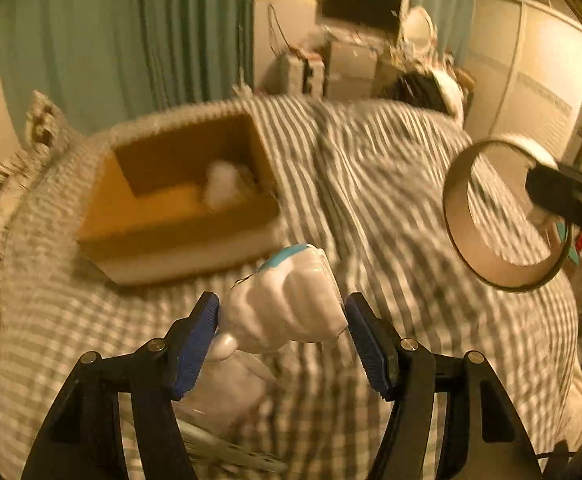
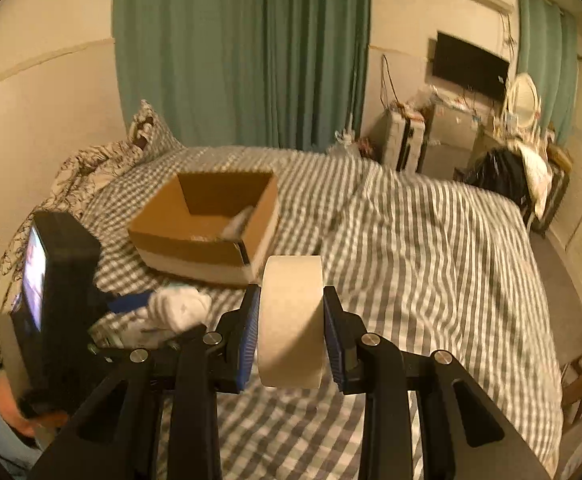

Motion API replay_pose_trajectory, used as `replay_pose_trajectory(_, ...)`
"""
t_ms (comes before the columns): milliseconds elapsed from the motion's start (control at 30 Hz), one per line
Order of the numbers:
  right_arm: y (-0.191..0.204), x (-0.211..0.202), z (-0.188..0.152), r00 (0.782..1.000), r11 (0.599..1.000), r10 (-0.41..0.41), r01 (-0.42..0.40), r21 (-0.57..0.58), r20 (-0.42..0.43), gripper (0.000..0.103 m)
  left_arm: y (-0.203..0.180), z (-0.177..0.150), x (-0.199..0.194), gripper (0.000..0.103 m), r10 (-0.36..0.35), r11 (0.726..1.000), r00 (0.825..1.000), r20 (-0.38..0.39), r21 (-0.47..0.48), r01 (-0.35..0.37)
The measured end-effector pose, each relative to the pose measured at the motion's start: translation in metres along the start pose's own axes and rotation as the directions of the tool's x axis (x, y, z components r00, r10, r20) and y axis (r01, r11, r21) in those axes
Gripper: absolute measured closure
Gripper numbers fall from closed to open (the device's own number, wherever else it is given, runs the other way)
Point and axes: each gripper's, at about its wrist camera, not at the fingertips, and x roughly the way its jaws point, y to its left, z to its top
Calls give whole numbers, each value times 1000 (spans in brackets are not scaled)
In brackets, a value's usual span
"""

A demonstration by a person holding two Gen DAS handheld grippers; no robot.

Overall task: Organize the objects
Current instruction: 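Carry the tape roll and plush toy over the cardboard box with both tools, then open both tools to drop tape roll and plush toy into the box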

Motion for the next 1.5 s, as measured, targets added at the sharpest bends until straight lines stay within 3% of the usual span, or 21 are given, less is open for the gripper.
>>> replay_pose_trajectory(167, 24, -9, 44, 996, 998, 13, -7, -68, 90, 73, 33, 39, -36, 36, 66, 997, 993, 97, -34, -63)
replay_pose_trajectory(400, 47, 20, 96, 990, 992, 65, -51, -113, 126, 73, 79, 82, -37, 36, 137, 988, 980, 148, -85, -125)
replay_pose_trajectory(767, 75, 132, 153, 991, 986, 121, -115, -123, 47, 73, 131, 120, 34, 36, 173, 978, 980, 102, -135, -159)
replay_pose_trajectory(1067, 84, 231, 153, 986, 981, 153, -160, -108, -72, 73, 156, 116, 108, 36, 163, 977, 987, 7, -143, -160)
replay_pose_trajectory(1200, 81, 247, 145, 983, 981, 170, -176, -78, -69, 73, 156, 110, 121, 34, 134, 982, 991, -3, -134, -133)
replay_pose_trajectory(1233, 78, 248, 145, 983, 982, 172, -176, -65, -67, 70, 157, 109, 122, 33, 126, 983, 992, -8, -136, -126)
replay_pose_trajectory(1267, 75, 247, 144, 984, 984, 167, -171, -58, -64, 59, 157, 109, 122, 30, 124, 982, 992, -10, -139, -124)
replay_pose_trajectory(1333, 69, 240, 145, 987, 987, 153, -155, -45, -47, 44, 159, 110, 117, 14, 141, 979, 990, 0, -150, -140)
replay_pose_trajectory(1400, 66, 230, 149, 988, 988, 150, -151, -40, -29, 41, 158, 112, 105, 8, 170, 973, 985, 23, -163, -164)
replay_pose_trajectory(1500, 62, 204, 155, 991, 990, 134, -134, -44, -1, 37, 157, 116, 81, 7, 186, 969, 981, 53, -177, -174)
